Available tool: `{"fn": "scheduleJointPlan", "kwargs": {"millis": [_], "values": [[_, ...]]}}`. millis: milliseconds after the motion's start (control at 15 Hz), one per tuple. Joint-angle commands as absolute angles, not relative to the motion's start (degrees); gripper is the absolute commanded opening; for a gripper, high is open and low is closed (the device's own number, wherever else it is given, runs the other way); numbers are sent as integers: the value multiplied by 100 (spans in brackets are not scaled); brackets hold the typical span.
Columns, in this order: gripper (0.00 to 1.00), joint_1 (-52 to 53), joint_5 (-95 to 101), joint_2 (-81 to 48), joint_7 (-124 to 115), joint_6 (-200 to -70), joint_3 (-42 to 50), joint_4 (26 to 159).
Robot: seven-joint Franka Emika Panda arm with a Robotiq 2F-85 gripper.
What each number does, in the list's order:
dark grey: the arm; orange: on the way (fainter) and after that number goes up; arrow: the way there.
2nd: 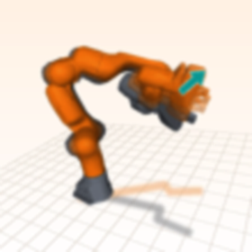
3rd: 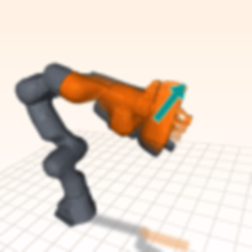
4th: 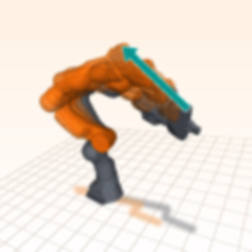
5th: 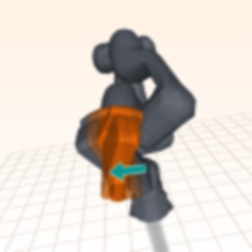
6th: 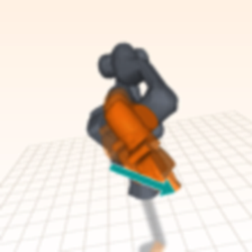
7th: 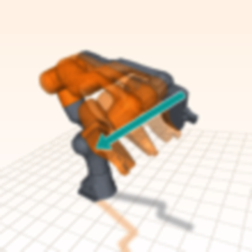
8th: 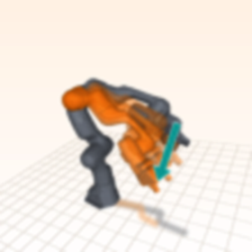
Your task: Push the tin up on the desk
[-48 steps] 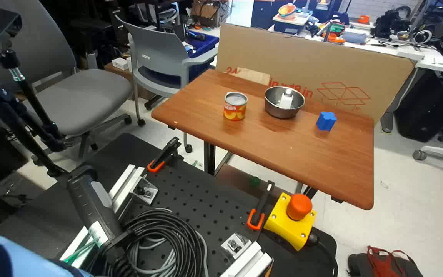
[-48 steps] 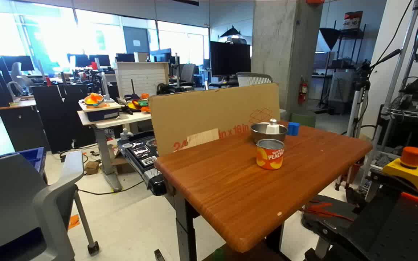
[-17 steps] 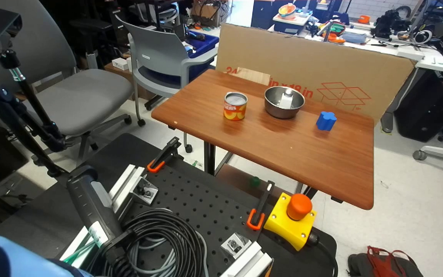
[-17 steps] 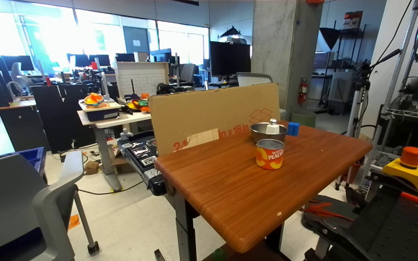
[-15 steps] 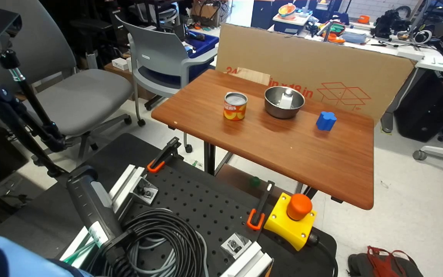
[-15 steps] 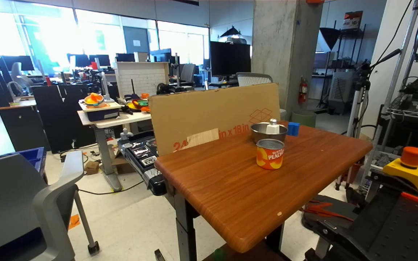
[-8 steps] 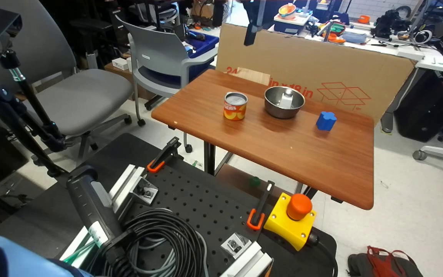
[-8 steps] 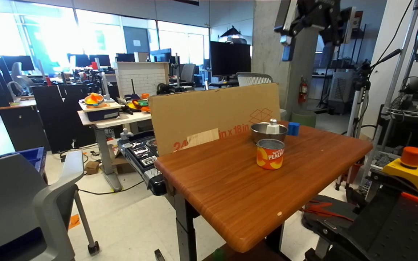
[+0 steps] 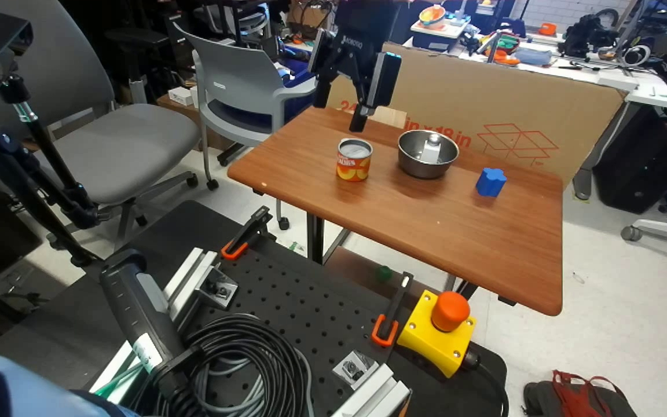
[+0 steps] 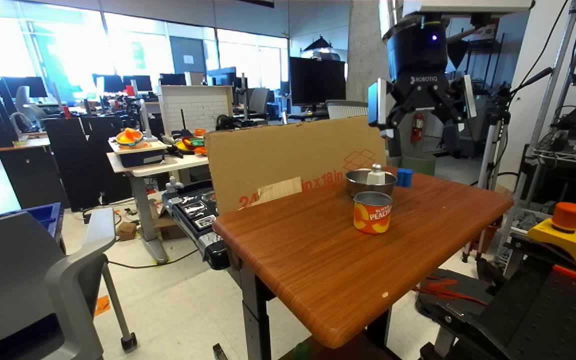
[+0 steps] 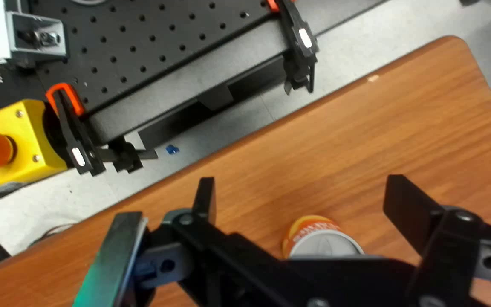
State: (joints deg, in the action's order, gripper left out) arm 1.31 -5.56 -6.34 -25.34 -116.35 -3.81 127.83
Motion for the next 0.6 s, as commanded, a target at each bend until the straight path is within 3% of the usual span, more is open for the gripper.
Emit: {"fn": "scheduleJointPlan", "kwargs": {"millis": [0, 533], "values": [[100, 216, -340, -1218, -2726, -10494, -230, 12203], [100, 411, 659, -2309, -2582, -10113, -13, 11463]]}}
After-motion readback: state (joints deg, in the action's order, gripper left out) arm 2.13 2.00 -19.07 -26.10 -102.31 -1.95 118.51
